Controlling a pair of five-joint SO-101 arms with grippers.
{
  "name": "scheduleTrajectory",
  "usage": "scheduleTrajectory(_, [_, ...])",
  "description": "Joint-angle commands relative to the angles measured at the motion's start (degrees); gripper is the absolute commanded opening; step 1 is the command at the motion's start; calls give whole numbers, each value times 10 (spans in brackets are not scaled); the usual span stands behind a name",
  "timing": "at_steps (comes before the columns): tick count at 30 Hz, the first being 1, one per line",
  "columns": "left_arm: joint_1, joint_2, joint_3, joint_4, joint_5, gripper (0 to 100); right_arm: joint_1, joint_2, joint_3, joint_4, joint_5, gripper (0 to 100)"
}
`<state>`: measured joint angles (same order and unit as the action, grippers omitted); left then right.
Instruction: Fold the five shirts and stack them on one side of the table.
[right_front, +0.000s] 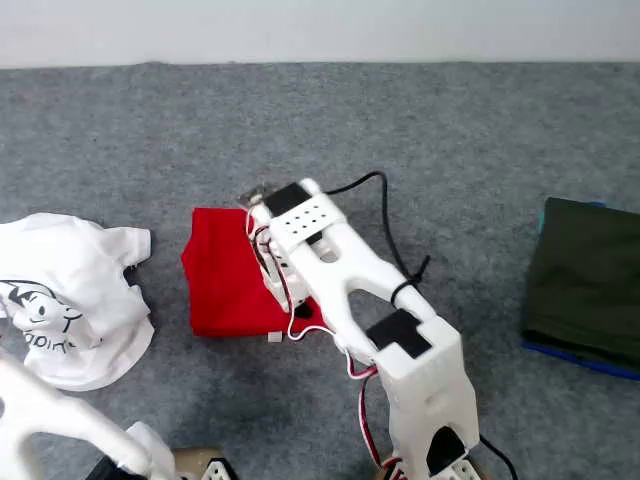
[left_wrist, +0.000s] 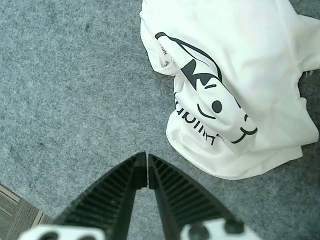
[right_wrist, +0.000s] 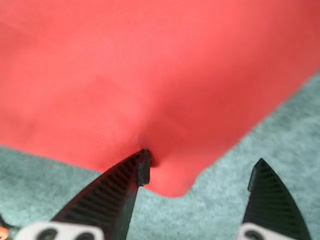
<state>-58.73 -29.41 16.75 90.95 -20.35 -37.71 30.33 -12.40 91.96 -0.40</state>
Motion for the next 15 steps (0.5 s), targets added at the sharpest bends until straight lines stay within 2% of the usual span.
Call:
scheduleTrajectory(1, [-1, -23, -3, -8, 5, 19, 0, 31, -5, -12, -17, 318])
scheduleTrajectory(7, [-1, -23, -3, -8, 5, 19, 0, 114, -6, -5, -20, 288])
scheduleTrajectory(12, [-1, -23, -3, -8, 5, 19, 0, 108, -6, -4, 7, 65])
scheduleTrajectory(15, [-1, -23, -3, -8, 5, 19, 15, 74, -4, 2, 40, 9])
